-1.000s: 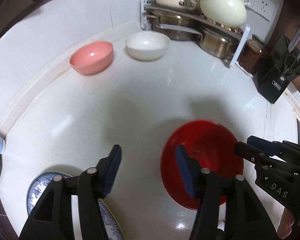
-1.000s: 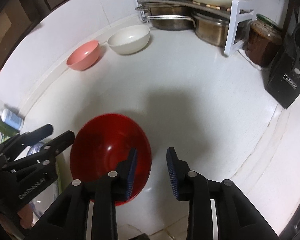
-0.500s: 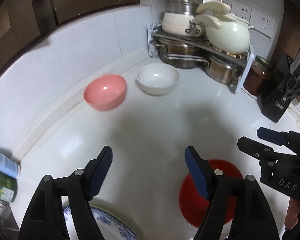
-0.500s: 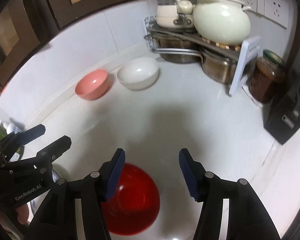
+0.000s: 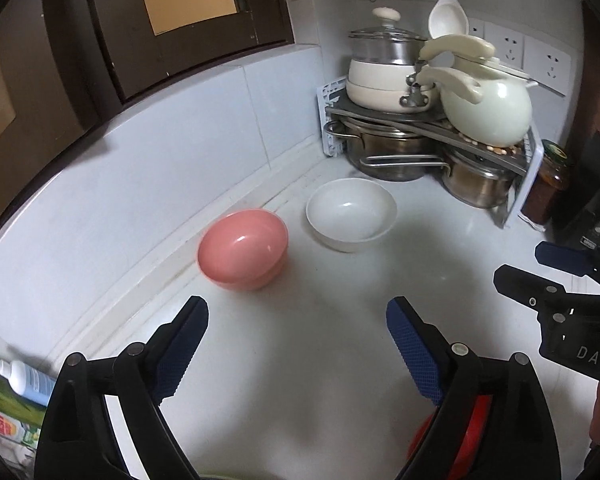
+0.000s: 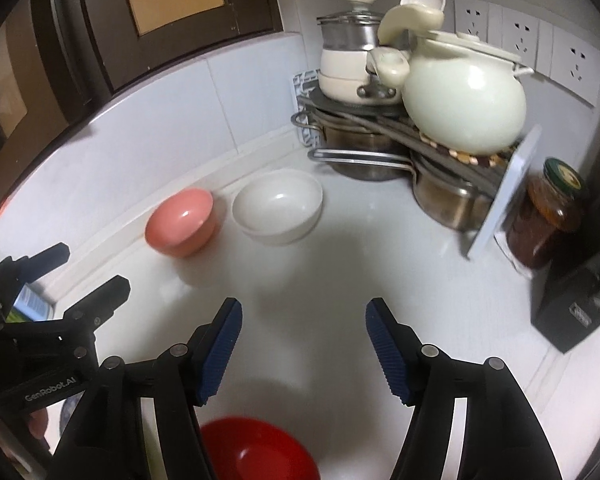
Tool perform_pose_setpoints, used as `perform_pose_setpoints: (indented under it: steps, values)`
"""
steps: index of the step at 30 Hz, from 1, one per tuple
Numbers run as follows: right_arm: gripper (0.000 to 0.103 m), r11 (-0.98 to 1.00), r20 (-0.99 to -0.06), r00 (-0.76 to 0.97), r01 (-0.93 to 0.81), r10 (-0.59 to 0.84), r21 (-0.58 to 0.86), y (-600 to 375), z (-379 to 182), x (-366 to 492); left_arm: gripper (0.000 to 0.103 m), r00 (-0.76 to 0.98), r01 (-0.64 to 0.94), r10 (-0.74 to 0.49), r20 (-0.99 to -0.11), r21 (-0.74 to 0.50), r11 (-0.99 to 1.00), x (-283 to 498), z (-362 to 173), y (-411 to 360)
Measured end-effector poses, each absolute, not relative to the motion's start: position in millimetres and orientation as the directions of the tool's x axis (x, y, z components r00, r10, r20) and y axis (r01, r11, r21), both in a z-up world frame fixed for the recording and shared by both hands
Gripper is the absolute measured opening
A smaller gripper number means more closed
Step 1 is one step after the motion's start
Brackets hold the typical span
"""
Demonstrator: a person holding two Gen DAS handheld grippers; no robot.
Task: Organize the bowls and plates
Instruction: 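Move both tools to the rim of the white bowl by the pot rack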
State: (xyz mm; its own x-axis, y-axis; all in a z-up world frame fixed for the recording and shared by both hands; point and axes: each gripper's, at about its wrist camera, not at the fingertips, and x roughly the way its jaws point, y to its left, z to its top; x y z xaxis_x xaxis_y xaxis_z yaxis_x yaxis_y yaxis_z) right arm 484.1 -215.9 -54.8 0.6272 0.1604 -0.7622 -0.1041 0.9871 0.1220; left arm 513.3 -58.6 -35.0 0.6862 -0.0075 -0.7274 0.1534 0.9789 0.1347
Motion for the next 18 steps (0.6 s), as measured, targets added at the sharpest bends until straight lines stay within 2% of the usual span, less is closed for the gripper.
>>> perform_pose_setpoints:
  steps: [18]
  values:
    - [0.065, 0.988, -0.766, 0.626, -0.062, 0.149, 0.141, -209, -72, 566, 0.086, 0.695, 0.204, -0.013, -0.718, 0.180, 0.962, 609, -41, -64]
